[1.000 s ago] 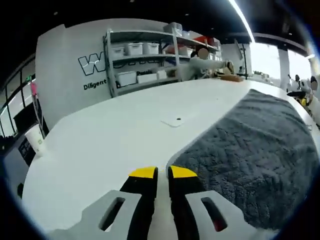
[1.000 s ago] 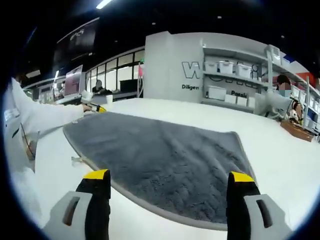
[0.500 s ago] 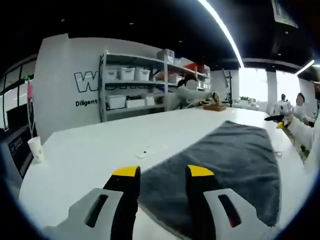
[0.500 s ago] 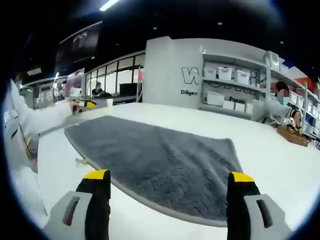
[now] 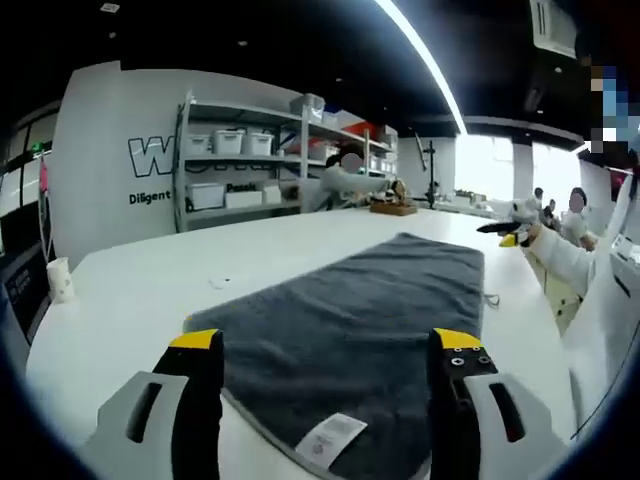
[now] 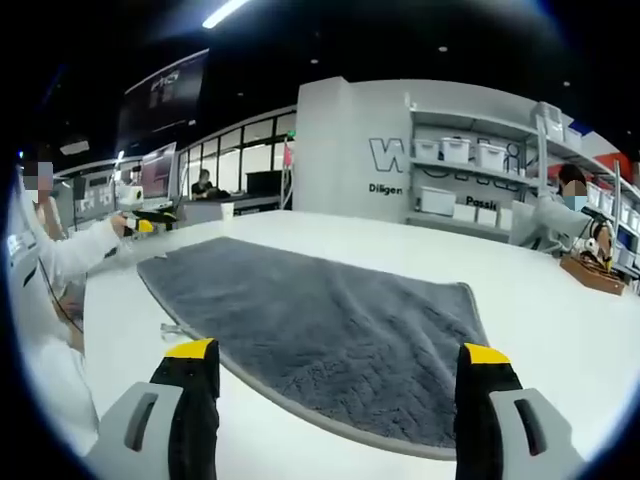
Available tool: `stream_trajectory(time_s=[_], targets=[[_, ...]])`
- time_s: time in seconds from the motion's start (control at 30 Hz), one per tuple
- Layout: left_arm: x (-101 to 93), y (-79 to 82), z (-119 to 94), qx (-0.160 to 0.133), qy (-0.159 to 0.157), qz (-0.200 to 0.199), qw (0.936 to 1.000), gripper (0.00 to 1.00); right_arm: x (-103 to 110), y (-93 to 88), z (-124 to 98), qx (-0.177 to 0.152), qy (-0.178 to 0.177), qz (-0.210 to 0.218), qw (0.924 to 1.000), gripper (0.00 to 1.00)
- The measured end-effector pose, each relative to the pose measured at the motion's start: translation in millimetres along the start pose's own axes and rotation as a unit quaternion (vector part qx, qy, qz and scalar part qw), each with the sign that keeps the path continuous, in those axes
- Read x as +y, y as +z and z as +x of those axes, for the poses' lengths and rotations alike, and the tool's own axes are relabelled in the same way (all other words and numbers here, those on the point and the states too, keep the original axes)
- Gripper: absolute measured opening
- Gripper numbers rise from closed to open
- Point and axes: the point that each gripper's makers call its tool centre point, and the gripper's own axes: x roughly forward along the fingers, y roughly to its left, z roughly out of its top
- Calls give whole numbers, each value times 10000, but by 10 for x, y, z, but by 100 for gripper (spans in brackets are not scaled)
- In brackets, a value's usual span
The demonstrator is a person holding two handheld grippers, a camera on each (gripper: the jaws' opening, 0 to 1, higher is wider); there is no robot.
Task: Open the folded towel by lifting each exposed corner and separating the folded layers until the towel lies flat within the target outline without major curled edges
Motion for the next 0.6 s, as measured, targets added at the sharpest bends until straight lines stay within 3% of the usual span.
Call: stream_trajectory(time_s=[0.17,0.37,0.6], targets=[[-174,-127,-86,106,-124,-162,9997,91,-47,34,23,36,40,-80,10000,99],[-189,-331,-144,327,9,-224,9992,99,-96,60,107,62,126,-109,9998,99],[-411,-400,-189,453,-168,-153,9987,100,-183,108,283,161,262,-220,9993,99]])
